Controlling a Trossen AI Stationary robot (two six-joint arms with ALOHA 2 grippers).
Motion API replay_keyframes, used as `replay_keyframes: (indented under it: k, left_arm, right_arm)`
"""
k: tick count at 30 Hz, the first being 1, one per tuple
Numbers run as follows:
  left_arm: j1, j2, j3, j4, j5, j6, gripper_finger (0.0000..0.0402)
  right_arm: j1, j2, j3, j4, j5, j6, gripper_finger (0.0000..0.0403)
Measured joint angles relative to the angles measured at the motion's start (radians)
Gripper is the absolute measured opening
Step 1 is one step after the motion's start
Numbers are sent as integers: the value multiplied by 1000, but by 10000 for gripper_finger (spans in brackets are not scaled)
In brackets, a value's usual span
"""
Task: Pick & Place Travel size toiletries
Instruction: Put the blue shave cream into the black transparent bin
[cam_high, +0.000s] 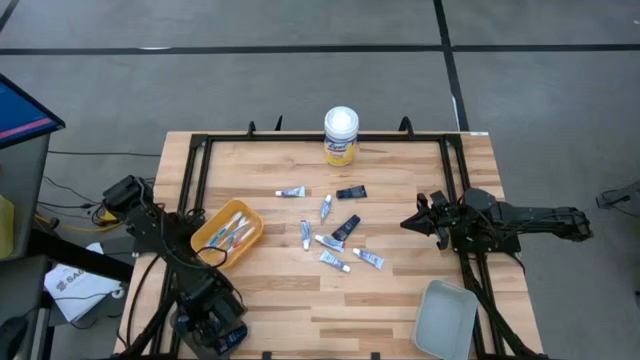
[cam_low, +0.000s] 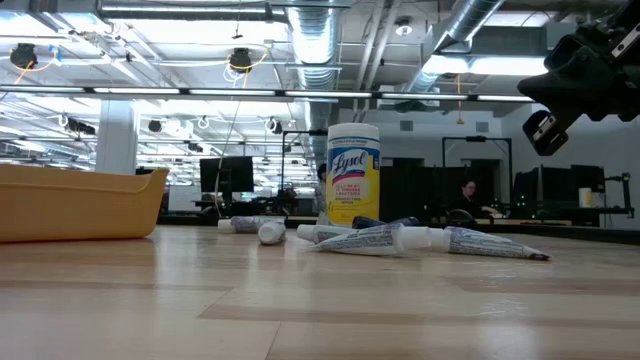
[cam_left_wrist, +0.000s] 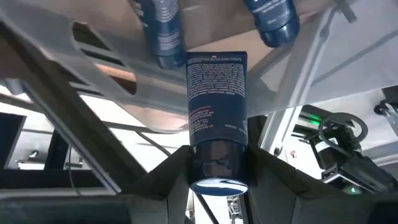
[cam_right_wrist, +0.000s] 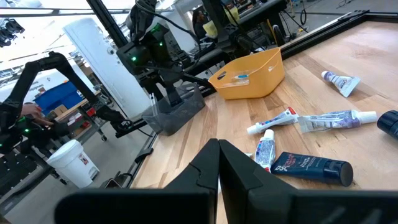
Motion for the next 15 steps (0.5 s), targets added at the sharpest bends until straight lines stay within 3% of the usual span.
replay_keyframes:
  k: [8,15]
  left_arm:
    - [-1,0,-26,43,62,28,142]
    - [0,0,-26,68,106,61,201]
  right_arm:
    - [0,0,0,0,0,0,0]
    - [0,0,0,0,0,0,0]
